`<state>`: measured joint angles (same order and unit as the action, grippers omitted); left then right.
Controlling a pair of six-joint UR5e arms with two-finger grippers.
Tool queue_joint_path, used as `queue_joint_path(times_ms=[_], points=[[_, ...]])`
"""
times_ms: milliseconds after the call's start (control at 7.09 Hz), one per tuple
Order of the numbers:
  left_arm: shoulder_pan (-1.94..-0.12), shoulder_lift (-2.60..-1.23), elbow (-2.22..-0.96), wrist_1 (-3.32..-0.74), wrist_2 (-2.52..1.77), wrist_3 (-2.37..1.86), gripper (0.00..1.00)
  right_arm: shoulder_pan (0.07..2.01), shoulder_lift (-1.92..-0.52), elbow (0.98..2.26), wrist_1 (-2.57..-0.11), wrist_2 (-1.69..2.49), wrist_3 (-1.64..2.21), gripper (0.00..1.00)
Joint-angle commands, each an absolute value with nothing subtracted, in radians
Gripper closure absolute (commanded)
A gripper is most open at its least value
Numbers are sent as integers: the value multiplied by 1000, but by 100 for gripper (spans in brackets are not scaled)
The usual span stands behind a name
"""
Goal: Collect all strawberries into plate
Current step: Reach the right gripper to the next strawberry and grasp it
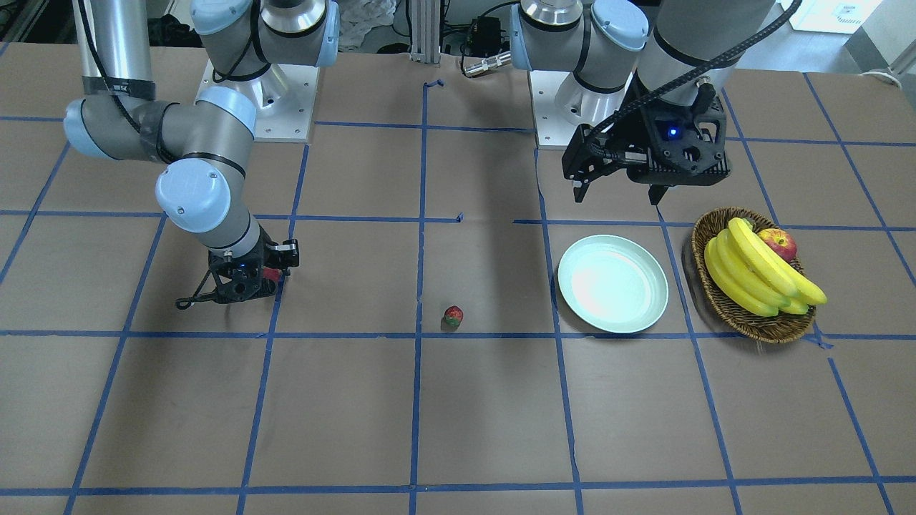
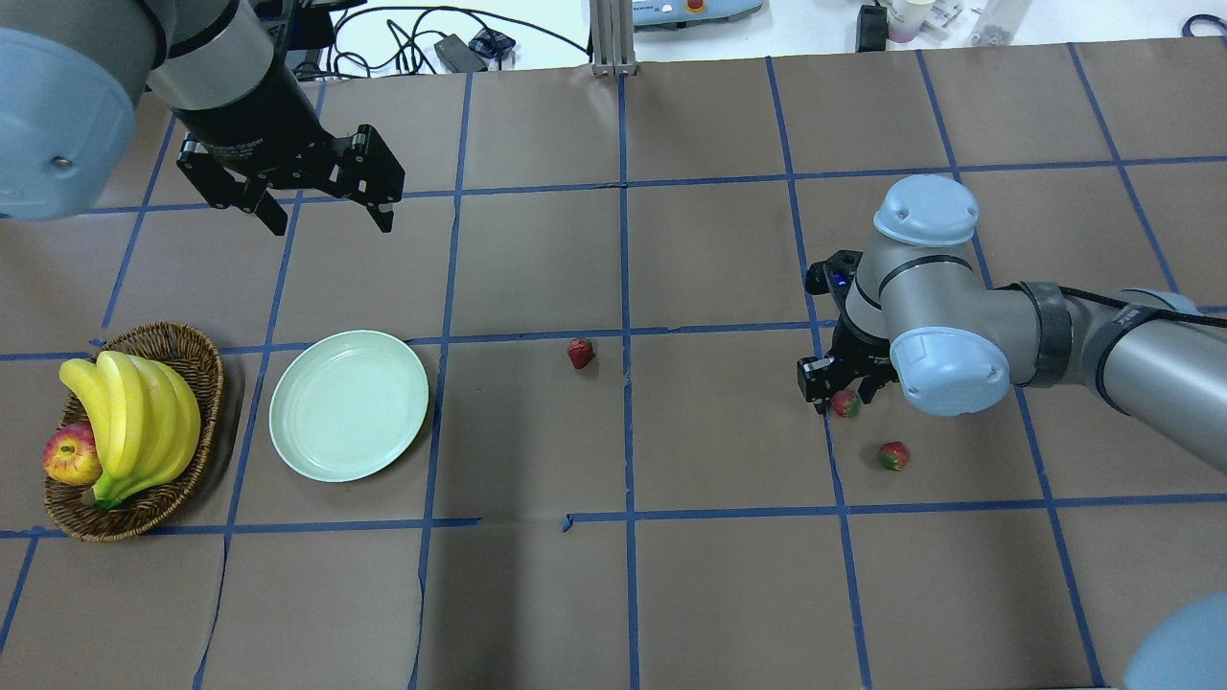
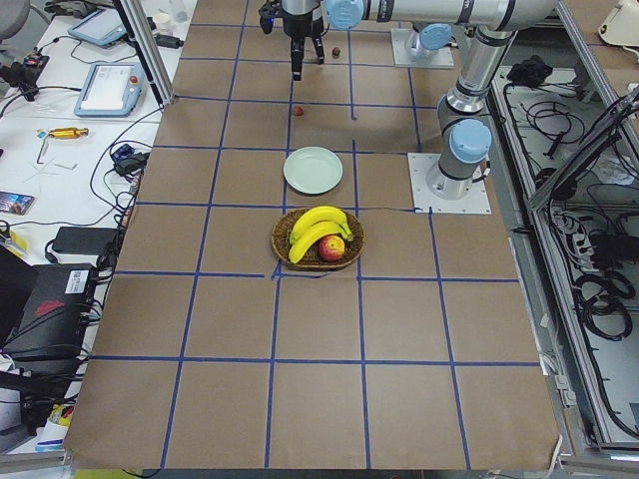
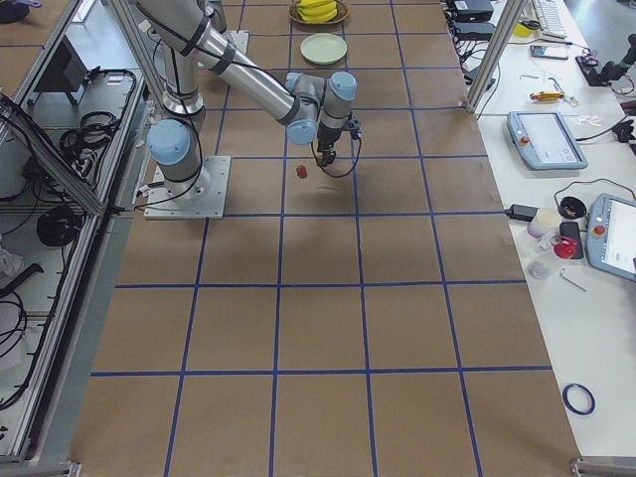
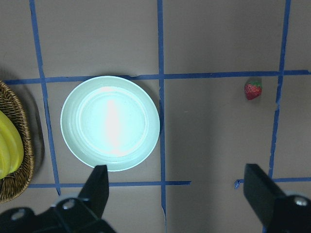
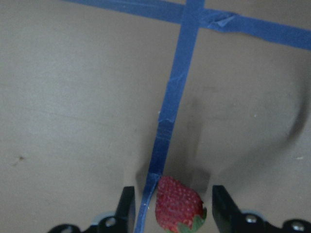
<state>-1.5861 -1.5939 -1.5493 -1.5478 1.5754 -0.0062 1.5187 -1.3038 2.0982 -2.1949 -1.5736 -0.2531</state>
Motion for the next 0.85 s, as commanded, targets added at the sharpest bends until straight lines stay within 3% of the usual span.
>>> queue_joint_path(times_ms=[0,282,706], points=[[-1586,-1594,-1549,-1548,1575,-6,0,1519,-1304,2098,-2197,-1572,-252,82],[-1586,-1594,-1548,-1548,1575,-6,0,1529,-1316,2053,-2198,-1539,-204,86],[-1586,-1594,-1545,-1546,1575,-6,0,1773,-1305,1918,-2194,-1470,103,85]])
